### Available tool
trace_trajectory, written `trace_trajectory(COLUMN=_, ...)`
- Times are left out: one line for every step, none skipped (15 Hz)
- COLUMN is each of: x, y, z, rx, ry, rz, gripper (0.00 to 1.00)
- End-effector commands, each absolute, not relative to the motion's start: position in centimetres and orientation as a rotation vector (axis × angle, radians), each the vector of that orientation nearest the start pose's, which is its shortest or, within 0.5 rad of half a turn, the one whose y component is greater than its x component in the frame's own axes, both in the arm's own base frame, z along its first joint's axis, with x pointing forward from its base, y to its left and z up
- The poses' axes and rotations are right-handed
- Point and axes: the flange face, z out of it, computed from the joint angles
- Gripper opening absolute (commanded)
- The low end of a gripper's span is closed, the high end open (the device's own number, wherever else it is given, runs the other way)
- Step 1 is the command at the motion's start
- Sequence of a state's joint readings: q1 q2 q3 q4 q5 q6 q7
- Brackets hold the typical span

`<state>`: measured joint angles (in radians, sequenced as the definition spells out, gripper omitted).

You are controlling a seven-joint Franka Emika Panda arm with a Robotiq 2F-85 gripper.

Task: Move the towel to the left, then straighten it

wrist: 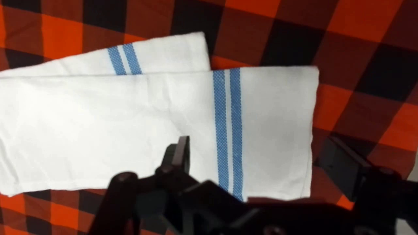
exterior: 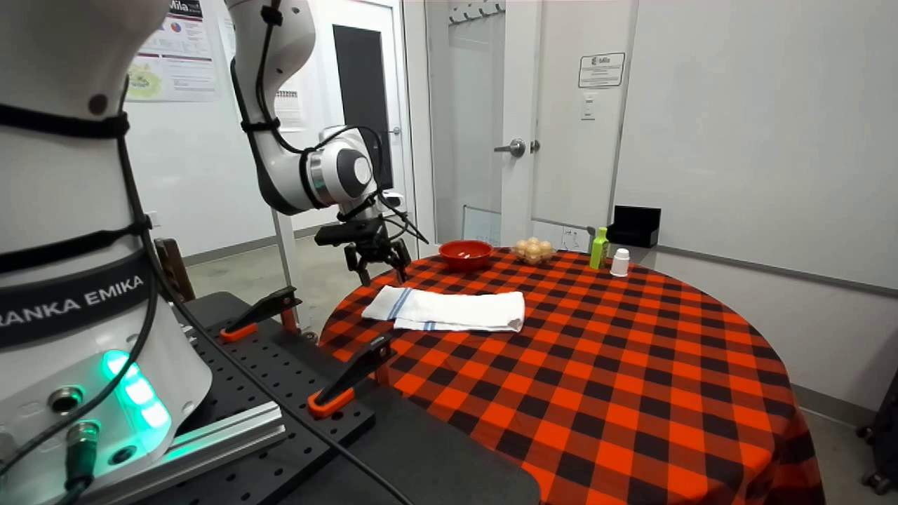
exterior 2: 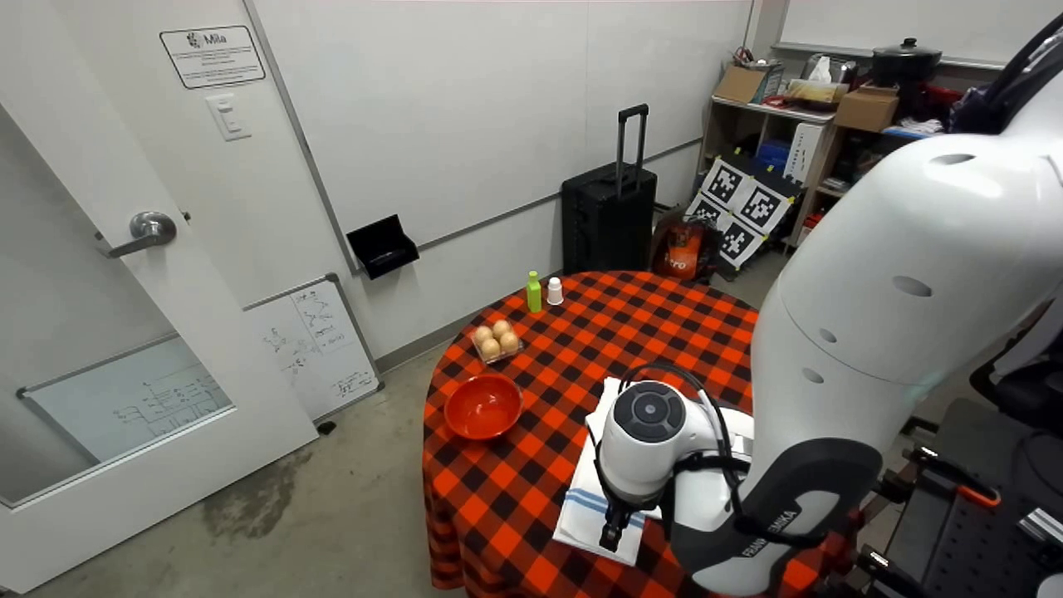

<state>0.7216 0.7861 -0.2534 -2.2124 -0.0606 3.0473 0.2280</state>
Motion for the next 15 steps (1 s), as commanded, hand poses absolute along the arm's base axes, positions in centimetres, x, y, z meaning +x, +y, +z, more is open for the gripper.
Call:
trace_trajectory(x=47.4, y=23.8, z=3.5, rx=-3.250, ry=-0.550, rz=-0.236, gripper=1.00)
trace_trajectory(x=47.3, y=24.0, z=3.3, rx=-3.249, ry=-0.553, rz=-0.250, gripper=1.00)
trace_trajectory(x=47.0, y=24.2, z=2.9, rx=-3.249, ry=-0.561, rz=-0.248, gripper=1.00)
trace_trajectory(x=46.7, y=24.3, z=2.5, rx=-3.253, ry=-0.560, rz=-0.241, gripper=1.00)
trace_trajectory(x=46.3, y=24.4, z=2.1, rx=-3.254, ry=-0.567, rz=-0.237, gripper=1.00)
trace_trajectory(x=46.0, y=24.5, z=1.6, rx=-3.254, ry=-0.573, rz=-0.230, gripper=1.00)
trace_trajectory(x=45.7, y=24.5, z=1.2, rx=-3.255, ry=-0.578, rz=-0.223, gripper=1.00)
trace_trajectory(x=45.4, y=24.6, z=0.8, rx=-3.258, ry=-0.587, rz=-0.217, gripper=1.00)
trace_trajectory(x=45.2, y=24.7, z=0.5, rx=-3.257, ry=-0.598, rz=-0.213, gripper=1.00)
trace_trajectory(x=45.0, y=24.9, z=0.4, rx=-3.256, ry=-0.603, rz=-0.211, gripper=1.00)
trace_trajectory(x=45.0, y=25.0, z=0.1, rx=-3.256, ry=-0.608, rz=-0.210, gripper=1.00)
trace_trajectory(x=44.9, y=25.1, z=0.0, rx=-3.253, ry=-0.615, rz=-0.215, gripper=1.00)
trace_trajectory(x=44.8, y=25.1, z=-0.2, rx=-3.251, ry=-0.618, rz=-0.217, gripper=1.00)
trace_trajectory(x=44.8, y=25.1, z=-0.4, rx=-3.253, ry=-0.621, rz=-0.218, gripper=1.00)
trace_trajectory(x=44.8, y=25.1, z=-0.6, rx=-3.255, ry=-0.620, rz=-0.215, gripper=1.00)
